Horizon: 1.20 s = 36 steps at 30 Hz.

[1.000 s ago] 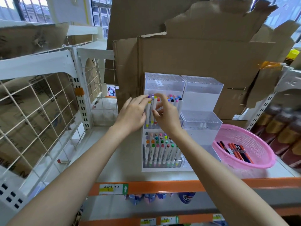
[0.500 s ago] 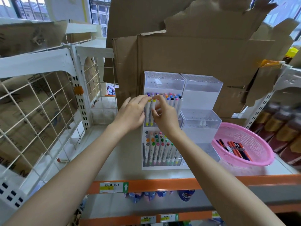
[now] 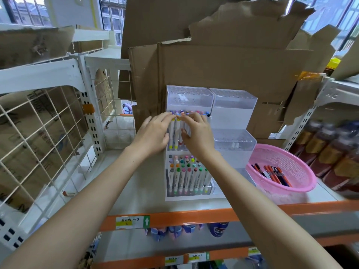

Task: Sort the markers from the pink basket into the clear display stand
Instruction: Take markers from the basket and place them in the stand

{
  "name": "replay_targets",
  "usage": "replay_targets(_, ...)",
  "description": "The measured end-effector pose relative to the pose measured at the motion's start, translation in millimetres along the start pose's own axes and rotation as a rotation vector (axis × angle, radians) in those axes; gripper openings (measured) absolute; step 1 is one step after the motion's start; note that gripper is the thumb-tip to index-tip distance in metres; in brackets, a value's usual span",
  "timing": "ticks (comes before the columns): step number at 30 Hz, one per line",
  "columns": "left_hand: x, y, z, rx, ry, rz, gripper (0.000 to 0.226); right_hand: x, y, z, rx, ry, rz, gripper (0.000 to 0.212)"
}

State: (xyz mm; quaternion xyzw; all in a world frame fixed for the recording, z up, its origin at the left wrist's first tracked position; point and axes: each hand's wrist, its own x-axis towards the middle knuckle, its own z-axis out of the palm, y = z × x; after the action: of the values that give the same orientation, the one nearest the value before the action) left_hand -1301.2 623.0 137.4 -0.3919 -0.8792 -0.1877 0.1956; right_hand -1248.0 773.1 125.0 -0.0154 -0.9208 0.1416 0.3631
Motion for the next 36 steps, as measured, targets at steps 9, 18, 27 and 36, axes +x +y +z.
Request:
replay_targets(9, -6, 14, -2, 0.112, 0.054, 0.088, 0.062, -31, 11, -4, -0.071, -0.092, 0.032, 0.069)
replay_targets(18, -16, 62, 31, 0.131, 0.011, 0.255, 0.061, -69, 50, -30, -0.170, -0.129, 0.162, 0.067)
replay_targets(27, 8, 133, 80, 0.174, -0.097, 0.288, 0.063, -99, 127, -68, -0.255, -0.149, 0.254, 0.062)
replay_targets(36, 62, 224, 146, 0.166, -0.114, 0.337, 0.058, -121, 247, -105, -0.261, -0.243, 0.327, 0.062)
